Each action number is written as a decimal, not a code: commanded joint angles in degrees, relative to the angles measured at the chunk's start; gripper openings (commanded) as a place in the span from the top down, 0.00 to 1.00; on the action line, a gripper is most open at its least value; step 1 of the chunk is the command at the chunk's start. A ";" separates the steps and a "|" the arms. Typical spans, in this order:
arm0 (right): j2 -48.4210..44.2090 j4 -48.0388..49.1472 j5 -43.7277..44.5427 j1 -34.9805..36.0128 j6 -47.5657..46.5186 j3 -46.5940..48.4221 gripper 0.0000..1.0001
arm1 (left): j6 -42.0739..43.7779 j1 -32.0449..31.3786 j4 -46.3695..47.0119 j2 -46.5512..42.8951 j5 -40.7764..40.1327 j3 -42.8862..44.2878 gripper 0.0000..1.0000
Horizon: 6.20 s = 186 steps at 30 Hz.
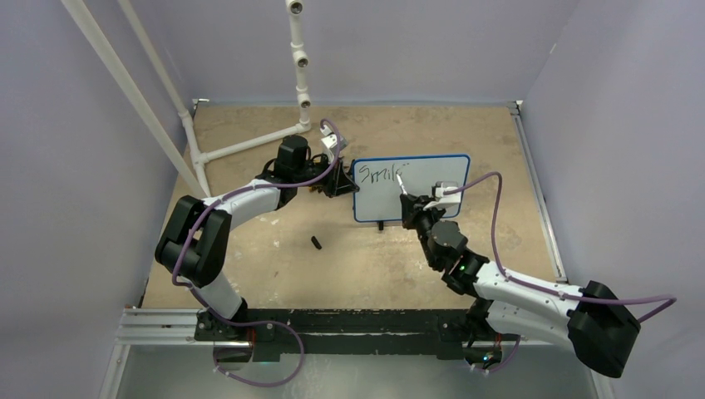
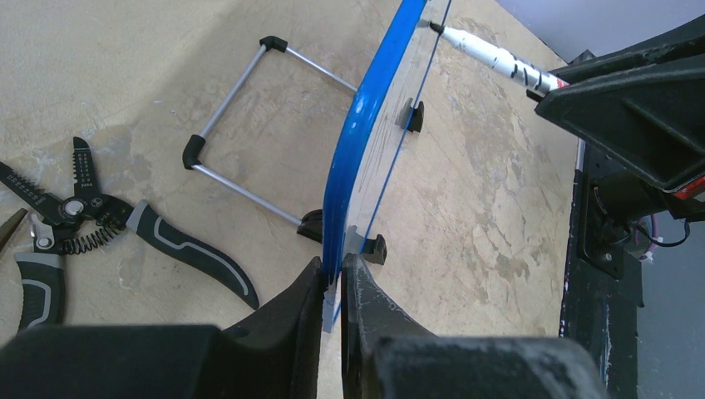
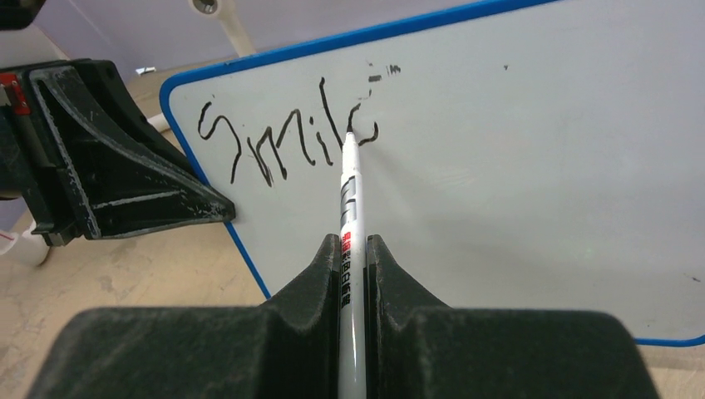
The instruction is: Write a sentence on the whiteboard
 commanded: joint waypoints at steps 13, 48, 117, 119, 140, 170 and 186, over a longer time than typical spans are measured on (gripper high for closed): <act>-2.46 -5.59 2.95 0.44 5.38 -0.98 1.00 | 0.83 -0.32 0.28 -1.13 0.10 1.79 1.00; -3.72 -10.98 7.37 0.45 9.09 -0.41 1.00 | 0.91 -0.32 0.22 -1.34 -0.02 1.78 1.00; -27.27 -14.74 4.21 0.47 -0.76 1.08 1.00 | -26.58 -30.96 -3.23 10.63 -65.82 2.30 0.45; -27.20 -14.65 4.21 0.47 -0.76 1.08 1.00 | -26.08 -30.91 -3.83 11.04 -67.00 2.77 0.46; -26.92 -13.64 2.87 0.45 -1.30 0.81 1.00 | -23.66 -31.82 -3.85 13.65 -79.10 4.49 0.97; -21.81 -6.97 -13.02 0.51 -4.62 -2.05 1.00 | -36.58 -37.41 -12.93 -2.14 -88.62 -8.53 0.60; -21.78 -3.08 -15.54 0.50 -4.25 -8.97 1.00 | -11.61 -24.17 -24.51 -25.94 -50.86 -4.91 0.40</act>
